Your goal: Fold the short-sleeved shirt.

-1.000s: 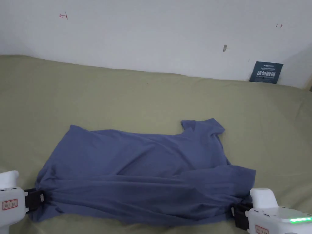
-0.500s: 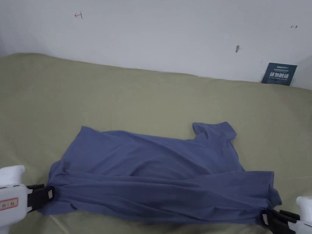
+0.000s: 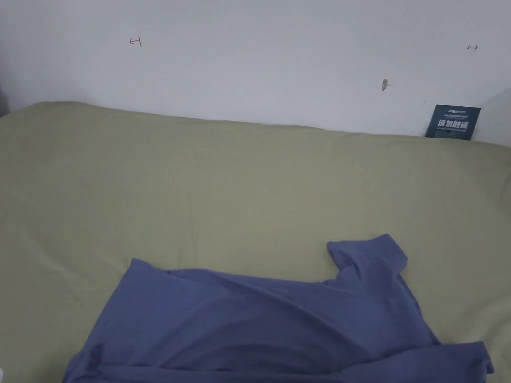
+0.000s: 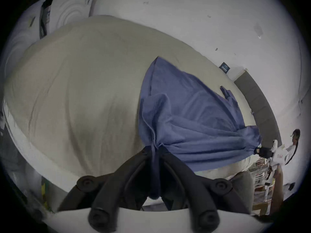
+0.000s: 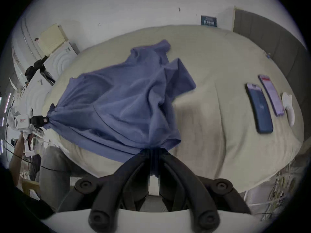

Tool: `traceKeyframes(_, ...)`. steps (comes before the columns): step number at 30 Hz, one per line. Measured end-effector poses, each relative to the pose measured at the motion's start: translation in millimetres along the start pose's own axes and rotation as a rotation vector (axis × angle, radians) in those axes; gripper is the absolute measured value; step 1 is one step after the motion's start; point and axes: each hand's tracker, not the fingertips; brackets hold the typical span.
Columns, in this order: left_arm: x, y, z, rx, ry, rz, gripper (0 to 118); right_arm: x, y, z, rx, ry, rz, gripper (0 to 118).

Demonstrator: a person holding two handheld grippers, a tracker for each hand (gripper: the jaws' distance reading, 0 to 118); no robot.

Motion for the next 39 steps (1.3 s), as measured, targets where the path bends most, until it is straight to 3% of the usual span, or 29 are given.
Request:
traceKeyframes(2, -5.5, -8.4, -6.1, -0.002, 0.014, 0.013, 9, -1.5, -6.5, -8.7, -0.046, -0.018, -0.028, 8)
traceKeyframes(6, -5.2, -8.0, -9.8, 0.018, 0.005, -0.002, 12, -8.0, -12.1, -17.4, -0.063, -0.061, 0.018, 8)
traceKeyframes(8, -12.6, -10.5, -10.3, 0.032, -0.007, 0.001, 35, -9.2, -12.2, -13.1, -0.05, -0.058, 0.011, 8)
traceKeyframes(9, -11.8, -12.8, -3.9, 0.054, -0.007, 0.011, 59, -7.8, -12.8, -6.1, -0.024, -0.05, -0.003, 15)
traceKeyframes(10, -10.4, -14.7, 3.3, 0.072, -0.001, 0.019, 76, -9.3, -13.6, 0.5, -0.005, -0.044, -0.016, 30)
traceKeyframes(11, -7.7, -17.4, 14.1, 0.083, -0.003, 0.019, 81, -12.3, -14.0, 11.0, 0.015, -0.062, -0.027, 52)
traceKeyframes(12, -3.1, -19.5, 26.3, 0.126, -0.018, 0.012, 81, -16.5, -14.5, 23.5, 0.034, -0.091, -0.03, 72)
traceKeyframes(18, 82.2, -30.7, 101.4, 0.542, 0.033, -0.265, 79, -71.7, -7.0, 96.3, 0.409, -0.077, 0.147, 70)
traceKeyframes(20, 106.4, -34.9, 110.1, 0.649, 0.028, -0.311, 72, -90.3, -3.6, 105.2, 0.559, -0.087, 0.177, 64)
traceKeyframes(21, 119.3, -37.2, 112.8, 0.686, 0.025, -0.336, 47, -99.9, -0.5, 106.3, 0.629, -0.105, 0.179, 49)
traceKeyframes(22, 129.6, -38.4, 112.9, 0.707, 0.018, -0.367, 11, -107.1, -0.4, 107.6, 0.697, -0.11, 0.184, 24)
traceKeyframes(23, 141.5, -40.0, 111.8, 0.733, 0.026, -0.409, 0, -113.3, 0.2, 105.9, 0.738, -0.105, 0.196, 0)
traceKeyframes(25, 154.8, -41.1, 102.5, 0.756, 0.154, -0.448, 0, -124.2, 5.2, 99.9, 0.757, -0.143, 0.208, 0)
traceKeyframes(27, 161.4, -28.1, 97.4, 0.672, 0.014, -0.419, 0, -128.9, 8.1, 96.2, 0.75, -0.146, 0.227, 0)
traceKeyframes(32, 162.3, 16.1, 77.3, 0.659, 0.052, -0.376, 0, -131.7, 23.8, 83.1, 0.715, -0.118, 0.252, 0)
traceKeyframes(35, 149.1, 80.0, 51.4, 0.498, 0.052, -0.388, 0, -128.2, 37.5, 77.0, 0.703, -0.099, 0.24, 0)
traceKeyframes(38, 138.8, 143.4, 13.4, 0.354, 0.196, -0.421, 0, -123.9, 49.5, 70.4, 0.702, -0.094, 0.227, 0)
traceKeyframes(39, 132.5, 164.7, -2.1, 0.309, 0.165, -0.42, 11, -122.2, 52.7, 67.6, 0.7, -0.098, 0.227, 0)
